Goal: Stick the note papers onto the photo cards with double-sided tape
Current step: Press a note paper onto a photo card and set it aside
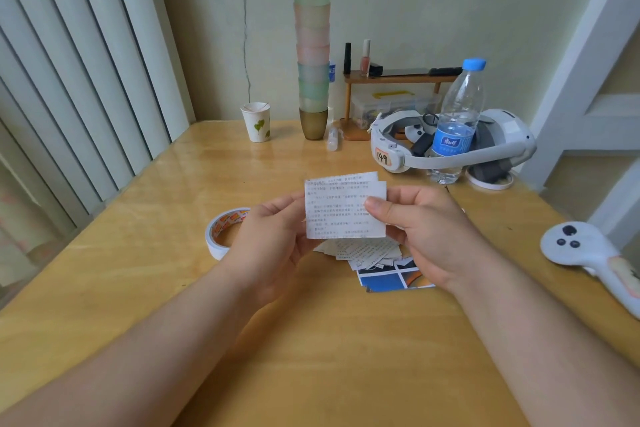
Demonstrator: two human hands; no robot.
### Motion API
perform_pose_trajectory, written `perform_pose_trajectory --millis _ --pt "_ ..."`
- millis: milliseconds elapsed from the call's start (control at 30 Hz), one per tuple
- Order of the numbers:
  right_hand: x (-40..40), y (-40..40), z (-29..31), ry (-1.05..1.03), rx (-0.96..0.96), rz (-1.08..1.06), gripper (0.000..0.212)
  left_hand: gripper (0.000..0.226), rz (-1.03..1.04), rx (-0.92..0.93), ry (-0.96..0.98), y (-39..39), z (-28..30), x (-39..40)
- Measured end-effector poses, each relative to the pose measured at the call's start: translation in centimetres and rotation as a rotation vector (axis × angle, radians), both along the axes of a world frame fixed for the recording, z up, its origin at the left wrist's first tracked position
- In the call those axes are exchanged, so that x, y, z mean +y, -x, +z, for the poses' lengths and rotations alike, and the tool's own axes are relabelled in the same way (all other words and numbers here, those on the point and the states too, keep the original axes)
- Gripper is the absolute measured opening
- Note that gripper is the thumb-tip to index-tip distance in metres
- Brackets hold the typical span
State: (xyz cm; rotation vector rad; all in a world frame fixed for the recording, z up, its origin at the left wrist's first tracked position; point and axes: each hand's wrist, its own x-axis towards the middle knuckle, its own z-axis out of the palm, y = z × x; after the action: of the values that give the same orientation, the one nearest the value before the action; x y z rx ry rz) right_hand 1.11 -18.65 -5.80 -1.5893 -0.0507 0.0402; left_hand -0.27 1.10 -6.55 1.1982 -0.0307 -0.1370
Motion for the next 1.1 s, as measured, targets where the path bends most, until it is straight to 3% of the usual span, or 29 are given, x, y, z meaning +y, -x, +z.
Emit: perform_pose_trajectory --millis 100,833,1100 --pt "0.1 0.0 0.2 -0.001 -0.002 -0.041 0.007 0.025 -0.034 0.054 0.095 0.0 0.0 -0.2" --pt "-0.2 -0.3 0.1 -0.001 -0.005 -0.135 0.012 0.035 -0.02 0.083 0.076 0.0 0.1 -0.6" --pt "-0.2 -0.5 -0.3 0.05 -0.027 -0.14 0.018 0.021 0.066 -0.051 -0.122 0.2 -0.8 -0.9"
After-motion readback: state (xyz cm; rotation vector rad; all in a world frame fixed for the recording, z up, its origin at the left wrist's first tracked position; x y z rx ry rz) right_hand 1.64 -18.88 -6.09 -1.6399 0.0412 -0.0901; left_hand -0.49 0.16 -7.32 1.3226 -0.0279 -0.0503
